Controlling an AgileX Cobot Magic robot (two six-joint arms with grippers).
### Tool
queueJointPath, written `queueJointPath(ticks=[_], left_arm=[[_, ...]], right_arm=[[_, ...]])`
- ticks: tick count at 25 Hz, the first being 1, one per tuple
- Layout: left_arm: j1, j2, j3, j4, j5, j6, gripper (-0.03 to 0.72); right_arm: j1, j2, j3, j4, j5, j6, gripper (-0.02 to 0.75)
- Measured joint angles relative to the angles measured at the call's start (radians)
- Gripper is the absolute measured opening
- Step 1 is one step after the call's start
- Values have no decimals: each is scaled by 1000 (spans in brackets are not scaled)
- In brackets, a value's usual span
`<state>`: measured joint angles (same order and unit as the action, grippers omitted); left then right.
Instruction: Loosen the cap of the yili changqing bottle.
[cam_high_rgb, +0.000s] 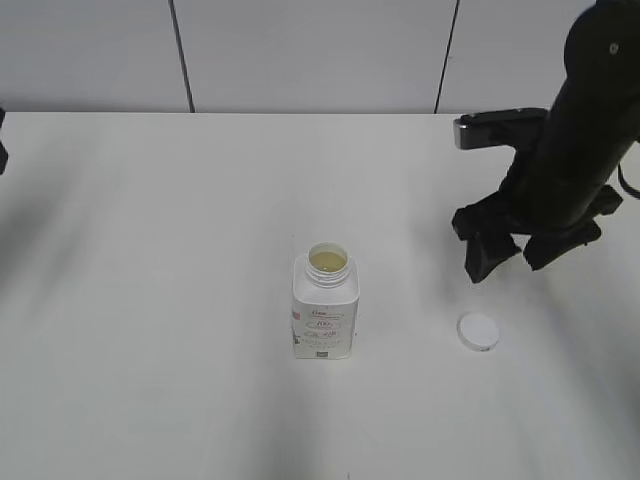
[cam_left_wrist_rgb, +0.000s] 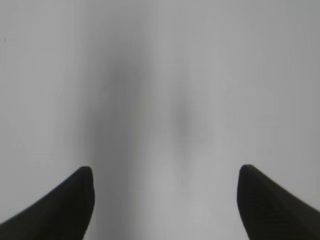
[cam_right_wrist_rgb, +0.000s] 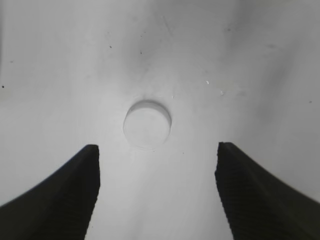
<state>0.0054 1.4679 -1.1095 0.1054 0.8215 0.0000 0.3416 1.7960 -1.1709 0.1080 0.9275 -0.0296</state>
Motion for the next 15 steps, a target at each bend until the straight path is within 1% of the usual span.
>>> queueJointPath(ticks=[7,10,13,15], left_arm=[[0,0,-118,-23,212,36,501],[0,0,-177,-25,292,45,500],[0,0,-229,-25,368,57,499],[0,0,-262,-25,387,62,499]], right_arm=[[0,0,-261,-56,246,65,568],[0,1,-390,-60,278,71,568],[0,-4,-487,-60,281,72,568],[0,-8,-537,-60,282,72,568]])
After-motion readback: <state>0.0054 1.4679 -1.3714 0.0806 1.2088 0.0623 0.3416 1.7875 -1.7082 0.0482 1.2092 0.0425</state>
